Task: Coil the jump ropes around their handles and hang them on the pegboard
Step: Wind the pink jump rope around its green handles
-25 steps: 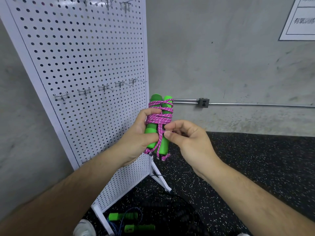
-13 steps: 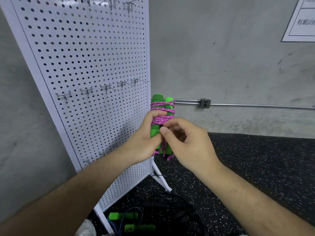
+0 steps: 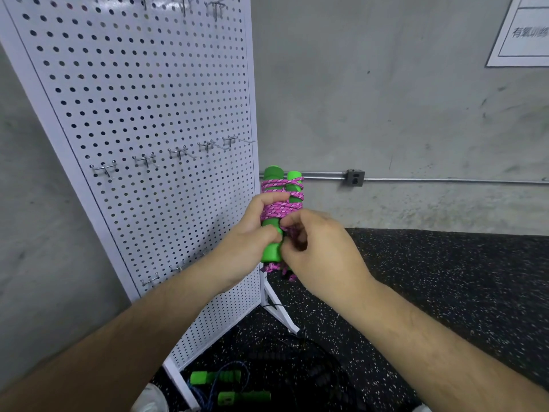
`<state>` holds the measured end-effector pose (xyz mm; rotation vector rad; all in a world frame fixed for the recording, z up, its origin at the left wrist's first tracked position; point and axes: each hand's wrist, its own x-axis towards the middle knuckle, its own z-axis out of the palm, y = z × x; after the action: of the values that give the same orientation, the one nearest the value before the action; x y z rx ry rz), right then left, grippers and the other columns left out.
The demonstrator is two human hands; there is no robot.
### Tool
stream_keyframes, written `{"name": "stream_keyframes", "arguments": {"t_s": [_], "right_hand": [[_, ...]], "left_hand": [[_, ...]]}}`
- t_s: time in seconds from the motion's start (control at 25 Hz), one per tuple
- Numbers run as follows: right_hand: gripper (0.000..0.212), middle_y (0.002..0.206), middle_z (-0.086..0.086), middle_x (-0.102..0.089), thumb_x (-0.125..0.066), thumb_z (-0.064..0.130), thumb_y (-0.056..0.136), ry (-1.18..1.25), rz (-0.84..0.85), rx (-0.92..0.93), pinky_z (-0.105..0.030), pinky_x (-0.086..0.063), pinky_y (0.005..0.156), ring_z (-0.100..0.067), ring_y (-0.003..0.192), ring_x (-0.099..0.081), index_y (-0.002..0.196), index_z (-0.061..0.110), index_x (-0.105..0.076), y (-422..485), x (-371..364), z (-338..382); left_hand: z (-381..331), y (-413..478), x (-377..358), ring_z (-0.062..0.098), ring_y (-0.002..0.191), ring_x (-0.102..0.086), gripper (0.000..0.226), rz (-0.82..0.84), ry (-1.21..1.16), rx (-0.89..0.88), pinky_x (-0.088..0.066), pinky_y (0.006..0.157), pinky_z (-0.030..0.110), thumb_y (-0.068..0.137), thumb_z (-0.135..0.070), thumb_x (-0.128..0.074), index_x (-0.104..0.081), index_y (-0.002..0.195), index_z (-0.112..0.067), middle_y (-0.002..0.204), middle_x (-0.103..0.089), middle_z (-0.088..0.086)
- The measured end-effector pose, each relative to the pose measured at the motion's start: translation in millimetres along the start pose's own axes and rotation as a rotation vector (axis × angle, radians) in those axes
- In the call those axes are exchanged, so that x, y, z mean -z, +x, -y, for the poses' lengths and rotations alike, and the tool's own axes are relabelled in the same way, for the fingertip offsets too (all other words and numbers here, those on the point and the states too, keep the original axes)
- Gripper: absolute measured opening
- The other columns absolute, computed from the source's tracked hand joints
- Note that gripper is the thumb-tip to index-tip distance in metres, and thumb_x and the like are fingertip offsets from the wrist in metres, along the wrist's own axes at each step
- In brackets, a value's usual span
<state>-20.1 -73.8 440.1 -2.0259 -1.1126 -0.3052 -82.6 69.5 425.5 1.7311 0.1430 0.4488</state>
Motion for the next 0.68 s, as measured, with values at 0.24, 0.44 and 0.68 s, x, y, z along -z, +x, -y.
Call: {"name": "stream_keyframes", "arguments": {"t_s": [0.24,0.44,0.68], "right_hand": [[0.011,0.106,-0.002,-0.059,-0.065,0.017,0.093,-0.062,-0.081,0.036,-0.017,-0.033,0.068,-0.017,0.084,-0.06,0.103,0.011,-0.067,-1.9,-6.1,-5.4],[0.003,0.104,0.01,-0.053,-0.068,0.019,0.091,0.069,-0.092,-0.02,-0.02,-0.047,0.074,-0.008,0.084,-0.059,0.094,0.019,-0.067,-3.3,-5.8,-10.8],[0.011,0.089,0.009,-0.065,-0.073,0.027,0.089,0.309,0.006,-0.151,-0.011,-0.041,0.072,0.0,0.082,-0.058,0.081,0.027,-0.065,-2.8,-3.3,-6.6]], "left_hand": [[0.2,2.5,3.7,0.021,0.117,-0.061,0.063,0.105,-0.098,-0.051,-0.05,0.102,0.047,0.084,-0.001,-0.058,-0.052,0.137,-0.035,0.13,-0.065,-0.006],[4.6,1.6,10.8,0.026,0.122,-0.062,0.062,0.21,0.082,-0.041,-0.052,0.102,0.046,0.1,0.0,-0.056,-0.043,0.146,-0.04,0.136,-0.062,-0.001],[-0.4,0.6,11.5,0.016,0.13,-0.055,0.081,0.24,0.282,-0.012,-0.049,0.109,0.044,0.095,0.0,-0.061,-0.035,0.144,-0.059,0.144,-0.052,-0.006]]}}
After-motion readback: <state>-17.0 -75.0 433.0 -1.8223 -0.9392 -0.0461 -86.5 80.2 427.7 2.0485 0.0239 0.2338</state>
